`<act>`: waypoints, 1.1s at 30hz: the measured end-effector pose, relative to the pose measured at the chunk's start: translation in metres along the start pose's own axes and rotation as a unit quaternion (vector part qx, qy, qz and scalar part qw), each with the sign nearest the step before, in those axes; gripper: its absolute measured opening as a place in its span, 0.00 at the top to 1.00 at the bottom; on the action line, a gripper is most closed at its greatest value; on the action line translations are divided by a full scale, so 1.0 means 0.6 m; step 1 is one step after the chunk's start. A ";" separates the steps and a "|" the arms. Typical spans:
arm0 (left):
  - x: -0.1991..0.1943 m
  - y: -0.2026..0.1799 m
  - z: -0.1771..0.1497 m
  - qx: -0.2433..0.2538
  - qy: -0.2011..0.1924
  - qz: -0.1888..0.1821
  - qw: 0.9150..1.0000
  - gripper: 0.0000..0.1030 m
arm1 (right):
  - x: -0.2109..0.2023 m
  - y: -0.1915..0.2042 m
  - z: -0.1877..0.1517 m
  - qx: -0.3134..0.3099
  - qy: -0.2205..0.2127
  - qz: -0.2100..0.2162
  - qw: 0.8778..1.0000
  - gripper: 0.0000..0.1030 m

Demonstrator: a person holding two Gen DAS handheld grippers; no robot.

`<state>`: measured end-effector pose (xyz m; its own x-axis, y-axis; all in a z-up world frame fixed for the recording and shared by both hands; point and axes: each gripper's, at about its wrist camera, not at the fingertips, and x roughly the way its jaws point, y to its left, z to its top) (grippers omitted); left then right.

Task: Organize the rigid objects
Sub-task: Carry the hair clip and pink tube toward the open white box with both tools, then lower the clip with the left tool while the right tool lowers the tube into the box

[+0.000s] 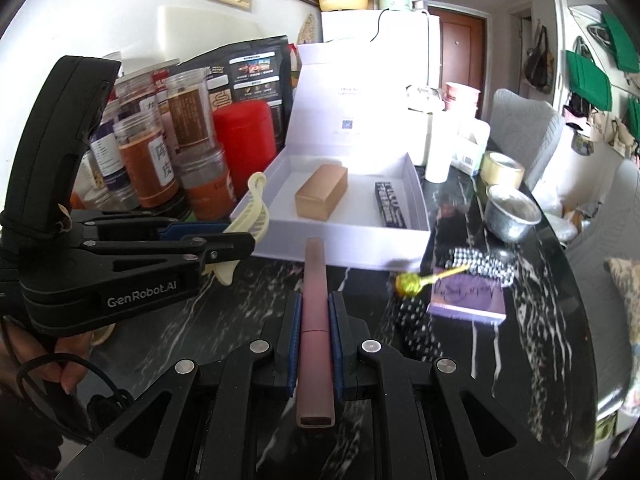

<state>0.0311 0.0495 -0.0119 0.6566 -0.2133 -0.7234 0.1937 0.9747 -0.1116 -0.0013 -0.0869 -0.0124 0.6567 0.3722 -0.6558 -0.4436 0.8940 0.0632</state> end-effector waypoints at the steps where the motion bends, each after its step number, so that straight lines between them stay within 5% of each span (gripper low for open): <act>1: 0.003 -0.001 0.005 0.001 0.000 0.000 1.000 0.81 | 0.003 -0.002 0.004 -0.001 -0.001 -0.002 1.000 0.87; 33: 0.122 0.048 0.196 -0.036 -0.027 0.014 0.999 0.81 | 0.103 -0.106 0.181 -0.014 -0.044 -0.043 0.998 0.87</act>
<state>0.1704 0.0544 0.0123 0.7003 -0.1865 -0.6891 0.1229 0.9824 -0.1410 0.1340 -0.0936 0.0249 0.7436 0.3167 -0.5889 -0.4001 0.9164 -0.0123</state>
